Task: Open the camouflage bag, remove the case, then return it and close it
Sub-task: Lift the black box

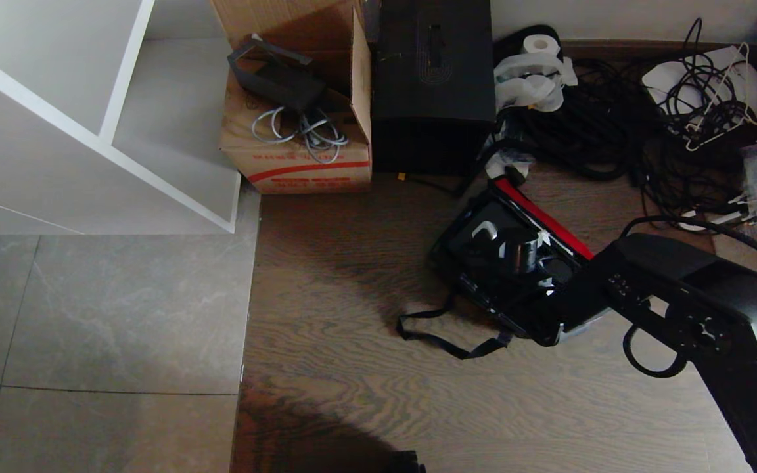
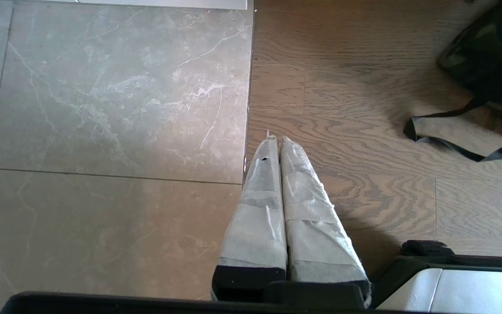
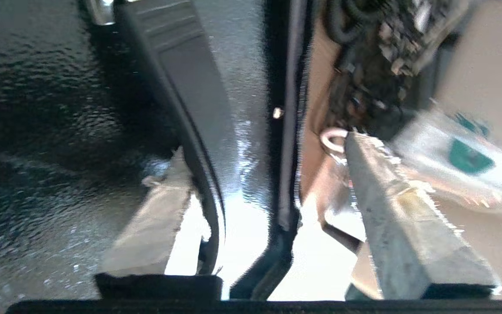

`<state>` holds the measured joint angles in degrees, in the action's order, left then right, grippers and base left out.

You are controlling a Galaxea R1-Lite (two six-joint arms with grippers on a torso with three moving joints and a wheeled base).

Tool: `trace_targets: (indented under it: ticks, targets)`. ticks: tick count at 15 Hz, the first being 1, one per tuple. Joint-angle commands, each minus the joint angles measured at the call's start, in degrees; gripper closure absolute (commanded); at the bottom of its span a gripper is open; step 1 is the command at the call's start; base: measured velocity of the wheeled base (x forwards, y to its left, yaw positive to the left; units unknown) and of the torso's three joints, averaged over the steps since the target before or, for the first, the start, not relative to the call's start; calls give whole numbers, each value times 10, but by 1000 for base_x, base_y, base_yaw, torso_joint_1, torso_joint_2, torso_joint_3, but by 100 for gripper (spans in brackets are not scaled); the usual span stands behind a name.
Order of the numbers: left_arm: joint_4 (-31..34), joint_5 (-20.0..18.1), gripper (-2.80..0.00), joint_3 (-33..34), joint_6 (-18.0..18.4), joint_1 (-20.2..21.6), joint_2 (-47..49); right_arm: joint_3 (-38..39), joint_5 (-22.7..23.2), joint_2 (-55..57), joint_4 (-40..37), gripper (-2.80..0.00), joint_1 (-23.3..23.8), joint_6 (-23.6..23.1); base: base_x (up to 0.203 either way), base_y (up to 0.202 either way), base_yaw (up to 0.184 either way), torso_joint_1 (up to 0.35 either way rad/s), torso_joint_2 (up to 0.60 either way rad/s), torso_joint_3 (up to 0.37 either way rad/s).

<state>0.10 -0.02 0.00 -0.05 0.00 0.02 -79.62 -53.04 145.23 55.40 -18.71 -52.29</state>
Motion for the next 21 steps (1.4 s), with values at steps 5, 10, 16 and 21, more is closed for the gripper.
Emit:
trace_targets:
  ticks: [5,10,16,21]
  targets:
    - [0,0,0,0,0,0,1,-44,-28,21,-38,-280,26,-2,0,0,0,0,0,0]
    - [0,0,0,0,0,0,1,-73,-46,37,-62,-280,37,-3,0,0,0,0,0,0]
    - [0,0,0,0,0,0,1,-91,-84,63,-64,-280,39,-4,0,0,0,0,0,0]
    - [0,0,0,0,0,0,1,-101,-111,98,-37,-280,39,-6,0,0,0,0,0,0]
